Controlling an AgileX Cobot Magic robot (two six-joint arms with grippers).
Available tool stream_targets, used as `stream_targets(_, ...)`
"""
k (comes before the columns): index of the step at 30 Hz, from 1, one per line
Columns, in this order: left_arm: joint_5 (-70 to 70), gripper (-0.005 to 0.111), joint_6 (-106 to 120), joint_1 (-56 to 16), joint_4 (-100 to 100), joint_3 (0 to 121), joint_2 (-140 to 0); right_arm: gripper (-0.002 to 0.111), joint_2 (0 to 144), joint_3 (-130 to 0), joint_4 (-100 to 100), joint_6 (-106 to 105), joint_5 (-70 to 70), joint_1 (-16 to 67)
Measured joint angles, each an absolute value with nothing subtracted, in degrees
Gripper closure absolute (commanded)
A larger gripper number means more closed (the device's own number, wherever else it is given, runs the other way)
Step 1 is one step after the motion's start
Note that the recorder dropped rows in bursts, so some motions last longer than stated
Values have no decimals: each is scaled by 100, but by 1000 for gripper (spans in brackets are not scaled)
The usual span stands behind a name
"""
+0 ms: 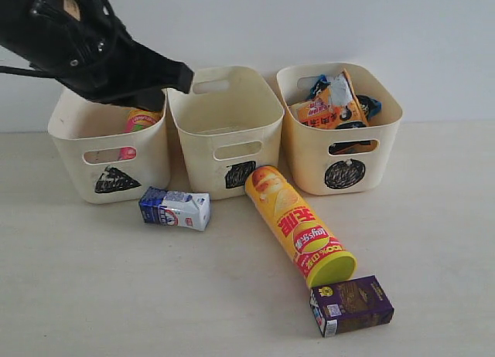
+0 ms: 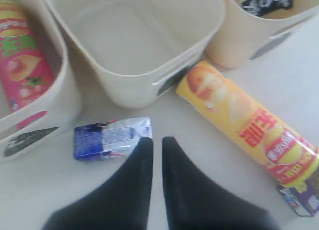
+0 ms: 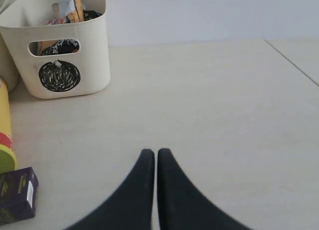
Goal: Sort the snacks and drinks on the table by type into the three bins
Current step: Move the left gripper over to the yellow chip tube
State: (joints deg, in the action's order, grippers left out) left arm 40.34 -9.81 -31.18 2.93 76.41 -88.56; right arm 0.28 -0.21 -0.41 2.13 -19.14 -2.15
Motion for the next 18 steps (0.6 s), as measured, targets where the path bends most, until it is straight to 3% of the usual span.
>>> stream_targets(1, 4023, 65, -981, -3219, 198, 7641, -8894, 108, 28, -21, -41, 213, -1914, -215)
stream_targets(2, 4003, 53, -994, -3397, 0, 7641, -8986, 108, 28, -21, -41, 213, -1914, -215)
stream_targets(3, 4000, 30, -994, -3480, -148, 7641, -9054, 108, 28, -21, -41, 213, -1914, -215)
stream_targets(5, 3919, 2, -994, -3687, -500, 7641, -9285, 108, 28, -21, -41, 213, -1914, -215)
stream_targets(7, 3775, -3, -972, -3847, -808, 7641, -9536, 108, 28, -21, -41, 213, -1914, -215)
stream_targets(13, 2766, -3, -1196, -4125, -901, 7641, -10275, 108, 28, -21, -41, 213, -1914, -215)
stream_targets(18, 2458, 1, -2710, -4493, 301, 8163, -11234, 108, 28, -21, -41, 213, -1914, -215)
